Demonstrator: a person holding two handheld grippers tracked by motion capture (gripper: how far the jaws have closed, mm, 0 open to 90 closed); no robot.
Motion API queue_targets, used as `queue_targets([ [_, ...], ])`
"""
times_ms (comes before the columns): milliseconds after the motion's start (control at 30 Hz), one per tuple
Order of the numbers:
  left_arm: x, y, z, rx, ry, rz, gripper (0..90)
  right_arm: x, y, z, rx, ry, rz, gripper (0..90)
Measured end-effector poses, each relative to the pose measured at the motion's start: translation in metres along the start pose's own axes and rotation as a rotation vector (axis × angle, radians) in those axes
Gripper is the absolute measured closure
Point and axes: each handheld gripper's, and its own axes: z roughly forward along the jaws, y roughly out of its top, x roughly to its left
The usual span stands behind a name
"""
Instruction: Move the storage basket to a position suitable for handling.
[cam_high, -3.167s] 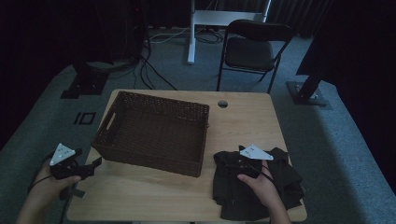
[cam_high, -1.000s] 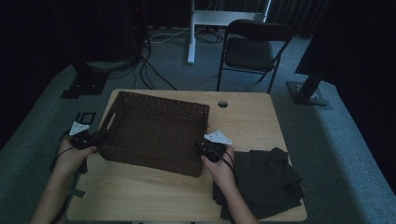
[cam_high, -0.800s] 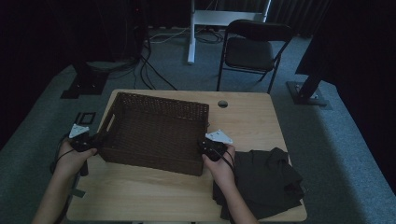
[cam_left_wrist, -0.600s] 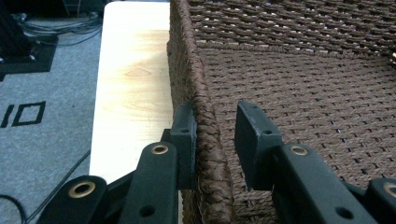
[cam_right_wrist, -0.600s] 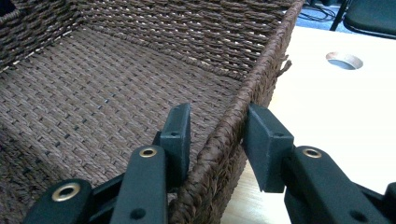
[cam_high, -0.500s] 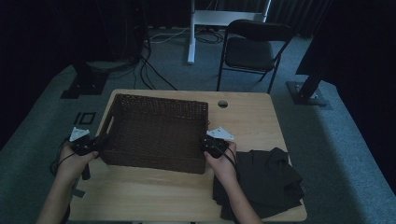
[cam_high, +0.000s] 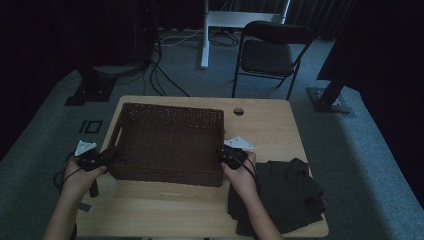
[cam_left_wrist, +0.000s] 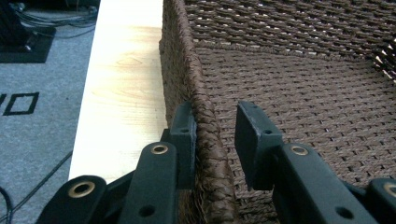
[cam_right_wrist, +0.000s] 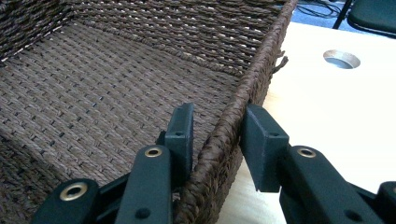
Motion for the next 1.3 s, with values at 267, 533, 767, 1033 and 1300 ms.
queue_targets([
  [267, -0.001, -0.007, -0.009, 0.004, -0.012, -0.005, 74.3, 0.001, -0.005, -0.007, -0.002, 0.007, 0.001, 65.5],
  [533, -0.004, -0.01, -0.015, 0.021, 0.001, 0.014, 74.5, 0.004, -0.008, -0.012, -0.001, 0.008, -0.004, 65.7],
  [767, 0.001, -0.011, -0.019, 0.032, 0.002, 0.018, 74.7, 0.012, -0.011, -0.016, -0.002, 0.004, 0.004, 65.7],
  [1033, 0.005, -0.011, -0.021, 0.031, 0.01, 0.0, 74.6, 0.014, -0.005, -0.008, 0.011, 0.013, -0.007, 65.9],
  [1300, 0.009, -0.011, -0.018, 0.031, -0.054, 0.012, 52.8, 0.003, -0.006, -0.006, -0.031, 0.126, -0.04, 37.7],
])
